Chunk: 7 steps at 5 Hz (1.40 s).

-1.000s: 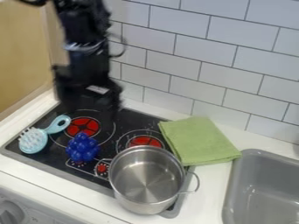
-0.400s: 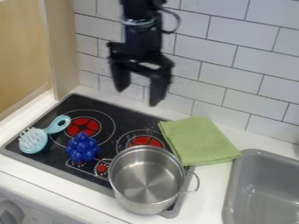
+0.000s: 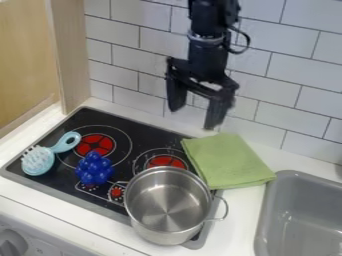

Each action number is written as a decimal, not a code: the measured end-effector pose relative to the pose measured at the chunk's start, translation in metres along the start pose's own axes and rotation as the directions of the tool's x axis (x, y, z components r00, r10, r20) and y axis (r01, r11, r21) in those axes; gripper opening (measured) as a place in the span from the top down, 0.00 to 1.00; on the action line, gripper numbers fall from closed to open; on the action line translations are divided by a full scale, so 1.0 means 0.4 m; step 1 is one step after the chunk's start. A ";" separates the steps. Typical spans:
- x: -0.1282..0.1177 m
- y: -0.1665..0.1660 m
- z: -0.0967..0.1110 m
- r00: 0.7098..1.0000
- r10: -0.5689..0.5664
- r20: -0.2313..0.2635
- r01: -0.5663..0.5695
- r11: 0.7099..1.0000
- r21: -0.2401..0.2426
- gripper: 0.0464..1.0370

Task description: Takes the green cloth and places it on the left burner

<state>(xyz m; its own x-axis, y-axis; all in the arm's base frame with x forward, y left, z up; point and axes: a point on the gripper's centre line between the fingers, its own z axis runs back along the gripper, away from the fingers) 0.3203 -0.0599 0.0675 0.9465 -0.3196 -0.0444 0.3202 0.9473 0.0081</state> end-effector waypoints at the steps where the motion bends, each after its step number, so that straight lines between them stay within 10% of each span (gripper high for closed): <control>1: 0.011 -0.013 -0.031 1.000 -0.011 -0.028 0.011 1.000 -0.013 0.04; 7: 0.081 -0.107 -0.130 0.980 -0.187 -0.067 0.187 0.982 -0.016 0.04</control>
<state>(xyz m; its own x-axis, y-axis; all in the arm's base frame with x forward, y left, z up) 0.3353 -0.1098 0.0137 0.8649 -0.4893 -0.1122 0.4907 0.8712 -0.0165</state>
